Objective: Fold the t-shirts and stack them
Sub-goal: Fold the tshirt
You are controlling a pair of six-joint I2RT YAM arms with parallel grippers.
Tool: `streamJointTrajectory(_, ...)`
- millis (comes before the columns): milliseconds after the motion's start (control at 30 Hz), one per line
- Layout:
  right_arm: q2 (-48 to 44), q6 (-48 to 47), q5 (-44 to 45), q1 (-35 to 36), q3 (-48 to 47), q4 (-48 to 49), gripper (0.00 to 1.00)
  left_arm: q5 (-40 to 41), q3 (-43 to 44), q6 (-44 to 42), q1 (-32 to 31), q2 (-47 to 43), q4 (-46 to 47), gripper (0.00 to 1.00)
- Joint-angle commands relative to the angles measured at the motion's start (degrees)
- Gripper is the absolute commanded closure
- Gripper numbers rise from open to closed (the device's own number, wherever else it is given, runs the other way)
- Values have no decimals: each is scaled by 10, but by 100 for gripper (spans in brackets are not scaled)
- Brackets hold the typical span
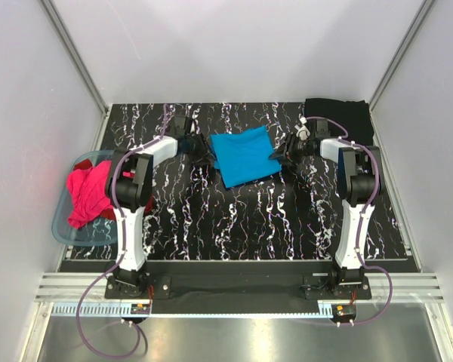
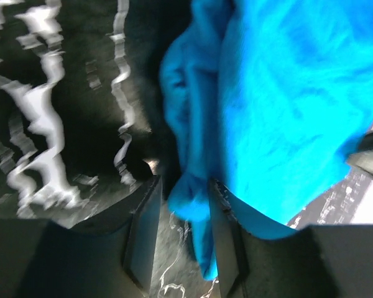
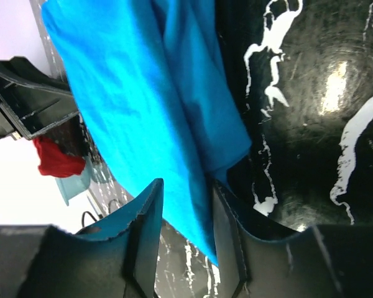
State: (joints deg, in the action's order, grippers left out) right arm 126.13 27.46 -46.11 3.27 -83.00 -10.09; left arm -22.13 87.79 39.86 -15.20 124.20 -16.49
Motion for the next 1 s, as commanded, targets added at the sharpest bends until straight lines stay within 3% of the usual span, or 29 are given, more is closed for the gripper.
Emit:
streamJointTrajectory(0, -35, 21, -3, 3, -4, 11, 56, 65, 34, -35, 14, -51, -64, 59)
streamJointTrajectory(167, -51, 40, 21, 13, 47, 16, 71, 73, 111, -75, 16, -41, -118, 61)
streamJointTrajectory(333, -92, 67, 58, 38, 103, 35, 82, -14, 122, -106, 14, -17, -109, 69)
streamJointTrajectory(467, -120, 87, 76, 63, 131, 53, 82, -136, 71, -102, 4, -23, -17, 74)
streamJointTrajectory(633, -130, 99, 102, 63, 147, 53, 64, -93, 66, -109, -2, 2, -16, 75)
streamJointTrajectory(733, -148, 95, 116, 55, 152, 42, 59, -61, 72, -109, 2, 27, -21, 75)
streamJointTrajectory(833, -164, 67, 160, 50, 126, -11, 59, -24, 95, -116, 3, 49, -44, 75)
streamJointTrajectory(967, -163, 31, 154, 52, 71, -34, 72, -44, 127, -108, 4, 45, -55, 75)
